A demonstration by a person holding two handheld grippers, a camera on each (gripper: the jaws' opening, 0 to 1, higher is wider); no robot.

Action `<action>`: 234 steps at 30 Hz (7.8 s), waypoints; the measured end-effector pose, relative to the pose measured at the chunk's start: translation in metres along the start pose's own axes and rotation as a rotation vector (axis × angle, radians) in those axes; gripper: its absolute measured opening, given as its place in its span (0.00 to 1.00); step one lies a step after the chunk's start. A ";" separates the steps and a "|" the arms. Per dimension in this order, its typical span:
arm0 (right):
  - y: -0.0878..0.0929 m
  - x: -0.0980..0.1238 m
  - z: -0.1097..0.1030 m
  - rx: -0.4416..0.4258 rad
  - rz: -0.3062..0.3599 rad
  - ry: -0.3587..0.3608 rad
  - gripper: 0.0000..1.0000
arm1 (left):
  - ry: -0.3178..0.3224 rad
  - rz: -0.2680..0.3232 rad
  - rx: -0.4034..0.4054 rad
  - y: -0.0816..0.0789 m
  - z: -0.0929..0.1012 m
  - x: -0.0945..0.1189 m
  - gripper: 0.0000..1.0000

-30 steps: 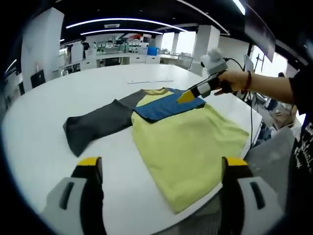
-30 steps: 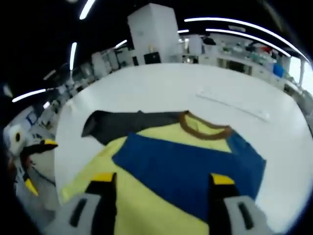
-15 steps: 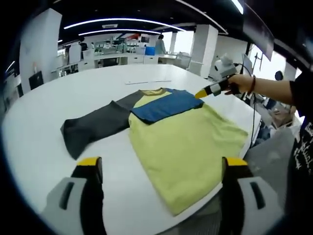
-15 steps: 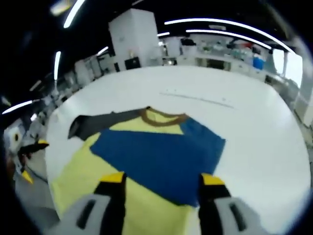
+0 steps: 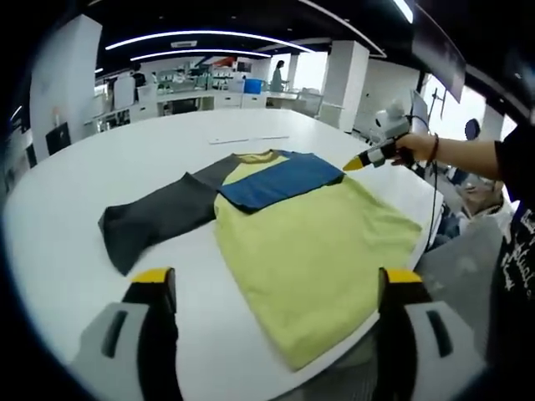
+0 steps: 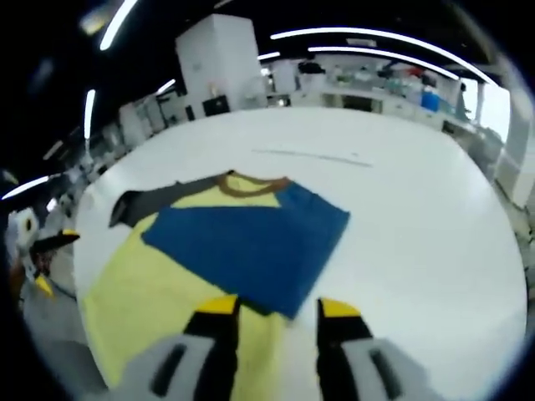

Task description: Fold the garment on the visible template until the final outline fits inside the template.

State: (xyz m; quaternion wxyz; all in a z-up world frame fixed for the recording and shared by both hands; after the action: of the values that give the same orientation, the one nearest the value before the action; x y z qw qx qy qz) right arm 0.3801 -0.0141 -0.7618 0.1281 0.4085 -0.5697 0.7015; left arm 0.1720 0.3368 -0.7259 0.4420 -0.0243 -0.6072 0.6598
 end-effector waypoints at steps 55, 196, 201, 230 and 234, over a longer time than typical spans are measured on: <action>0.014 -0.015 0.017 0.063 -0.052 0.084 0.00 | -0.020 -0.044 0.013 0.008 -0.004 0.000 0.95; 0.036 0.109 -0.036 0.049 0.214 -0.119 0.87 | -0.684 -0.034 0.138 0.005 -0.239 0.067 0.00; 0.037 0.108 -0.039 0.051 0.207 -0.122 0.87 | -0.705 -0.037 0.145 0.008 -0.248 0.069 0.00; 0.031 0.116 -0.040 0.090 0.264 -0.116 0.96 | -0.675 0.132 0.450 0.036 -0.236 0.058 0.31; 0.034 0.115 -0.038 0.089 0.254 -0.107 0.96 | -0.683 0.096 0.457 0.046 -0.235 0.053 0.31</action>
State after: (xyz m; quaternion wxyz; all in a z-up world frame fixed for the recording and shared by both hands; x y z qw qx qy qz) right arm 0.2690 -0.0237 -0.7035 -0.0107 0.3751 -0.5911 0.7140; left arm 0.2480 0.5589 -0.7979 0.1779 0.2668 -0.5551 0.7675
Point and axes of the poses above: the point that each gripper's makers call its tool centre point, and the gripper's own axes: x roughly backward along the fingers, z roughly to its right, y roughly out of its underside, the point moved 7 cm from there along x, roughly backward along the fingers, and after that the axes turned 13 degrees about y, right-handed, at the moved point
